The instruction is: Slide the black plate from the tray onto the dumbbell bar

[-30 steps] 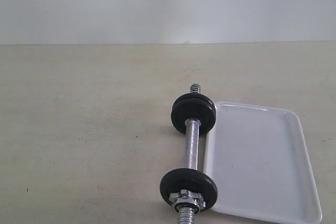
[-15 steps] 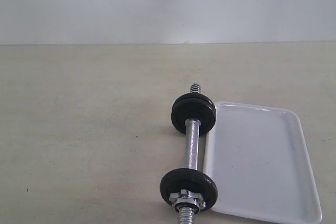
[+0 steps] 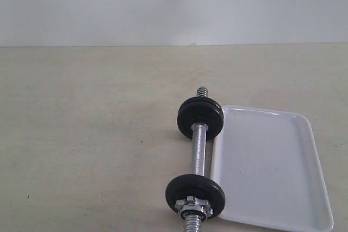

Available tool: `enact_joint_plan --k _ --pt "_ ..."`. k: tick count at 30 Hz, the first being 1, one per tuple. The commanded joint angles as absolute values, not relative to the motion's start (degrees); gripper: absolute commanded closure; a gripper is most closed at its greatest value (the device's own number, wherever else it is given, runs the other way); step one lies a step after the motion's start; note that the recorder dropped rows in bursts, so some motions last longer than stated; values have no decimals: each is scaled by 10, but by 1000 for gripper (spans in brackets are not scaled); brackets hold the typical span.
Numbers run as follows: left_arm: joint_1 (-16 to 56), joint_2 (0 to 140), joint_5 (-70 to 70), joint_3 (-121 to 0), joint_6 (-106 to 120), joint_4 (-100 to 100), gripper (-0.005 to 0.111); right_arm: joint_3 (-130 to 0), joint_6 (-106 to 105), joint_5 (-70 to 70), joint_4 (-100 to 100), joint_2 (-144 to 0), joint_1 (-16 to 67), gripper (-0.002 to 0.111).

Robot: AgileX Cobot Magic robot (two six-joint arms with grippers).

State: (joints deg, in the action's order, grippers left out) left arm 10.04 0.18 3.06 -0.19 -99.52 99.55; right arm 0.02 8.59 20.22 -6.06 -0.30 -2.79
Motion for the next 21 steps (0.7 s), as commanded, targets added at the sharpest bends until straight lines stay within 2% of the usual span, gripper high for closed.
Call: enact_joint_plan --k 1,5,21 --pt "44 0 32 0 -996 999 102 0 87 198 -62 0 -29 109" --pt "17 0 32 0 -996 999 102 0 87 198 -62 0 -29 109" --pt "17 0 32 0 -993 999 102 0 87 198 -62 0 -29 109"
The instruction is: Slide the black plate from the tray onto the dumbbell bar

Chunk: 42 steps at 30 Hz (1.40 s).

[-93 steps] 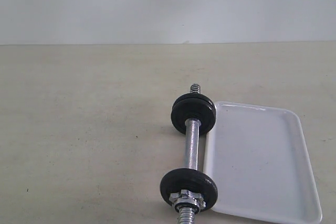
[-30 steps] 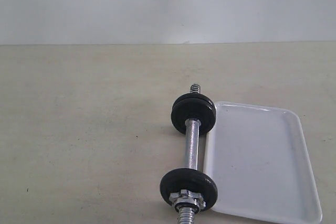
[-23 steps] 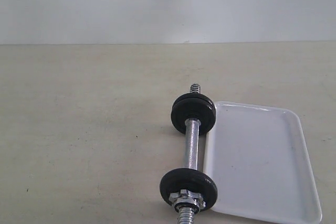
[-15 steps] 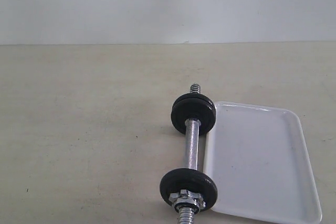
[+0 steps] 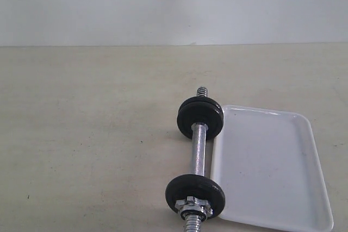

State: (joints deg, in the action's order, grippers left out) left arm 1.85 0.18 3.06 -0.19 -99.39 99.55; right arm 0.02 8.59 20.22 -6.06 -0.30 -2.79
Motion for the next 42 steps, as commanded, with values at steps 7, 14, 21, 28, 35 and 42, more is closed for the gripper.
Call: enact_joint_plan --k 7,14,21,28,35,42 --pt "17 0 30 0 -1007 999 102 0 87 198 -62 0 -29 109" --pt "17 0 7 0 -1052 999 102 0 87 198 -62 0 -29 109" --pt "17 0 -11 0 -917 889 102 0 87 185 -62 0 -29 109" --pt "17 0 -148 0 -407 325 102 0 89 185 -62 0 -29 109" --pt "17 0 -157 0 -314 323 102 0 89 185 -62 0 -29 109" --pt "17 0 -169 0 -28 99 102 0 89 185 -62 0 -29 109"
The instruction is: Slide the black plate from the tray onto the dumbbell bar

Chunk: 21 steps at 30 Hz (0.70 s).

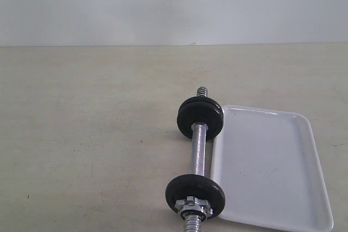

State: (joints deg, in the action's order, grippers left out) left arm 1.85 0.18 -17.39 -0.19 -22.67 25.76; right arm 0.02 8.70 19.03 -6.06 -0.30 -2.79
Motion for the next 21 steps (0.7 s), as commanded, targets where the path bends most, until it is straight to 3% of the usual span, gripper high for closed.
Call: enact_joint_plan --k 1,4,21 --pt "17 0 -166 0 16 57 102 0 89 185 -62 0 -29 109" --pt "17 0 -159 0 88 -20 102 0 89 185 -62 0 -29 109" --pt "17 0 -168 0 15 39 102 0 89 185 -62 0 -29 109"
